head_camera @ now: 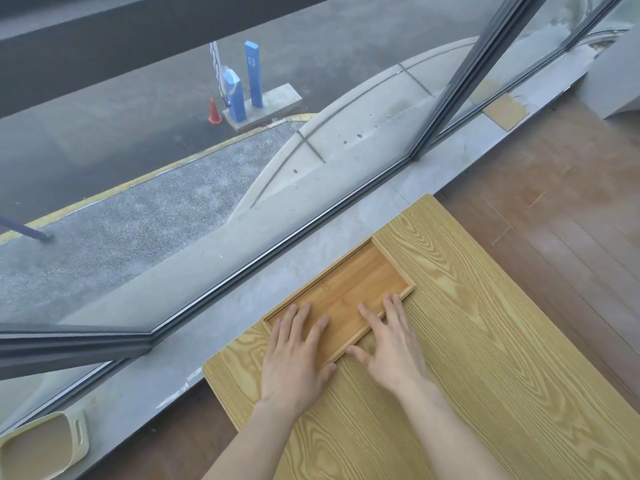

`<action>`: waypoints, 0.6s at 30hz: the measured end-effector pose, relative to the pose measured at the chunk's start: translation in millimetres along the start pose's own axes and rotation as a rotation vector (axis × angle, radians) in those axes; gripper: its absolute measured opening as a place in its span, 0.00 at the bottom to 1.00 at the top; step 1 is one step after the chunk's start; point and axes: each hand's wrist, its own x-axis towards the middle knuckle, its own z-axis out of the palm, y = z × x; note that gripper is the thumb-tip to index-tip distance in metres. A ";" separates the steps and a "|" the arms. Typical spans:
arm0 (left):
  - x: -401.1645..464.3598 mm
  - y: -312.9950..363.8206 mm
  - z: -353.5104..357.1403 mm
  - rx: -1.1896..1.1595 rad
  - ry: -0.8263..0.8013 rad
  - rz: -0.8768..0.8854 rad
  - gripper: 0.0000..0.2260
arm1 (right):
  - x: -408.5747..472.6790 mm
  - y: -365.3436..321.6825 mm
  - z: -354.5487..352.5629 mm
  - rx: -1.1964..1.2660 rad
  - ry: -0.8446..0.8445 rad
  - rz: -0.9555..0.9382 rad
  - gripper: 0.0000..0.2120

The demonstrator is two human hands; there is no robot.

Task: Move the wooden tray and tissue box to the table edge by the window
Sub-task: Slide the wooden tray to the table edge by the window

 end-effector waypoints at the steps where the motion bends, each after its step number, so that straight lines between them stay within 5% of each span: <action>1: 0.9 0.0 -0.3 -0.001 0.001 -0.001 0.36 | 0.8 -0.3 -0.3 0.003 0.002 -0.001 0.42; 18: 4.3 0.0 -2.2 0.017 -0.022 0.000 0.37 | 0.0 -4.0 -2.5 -0.018 -0.018 -0.001 0.41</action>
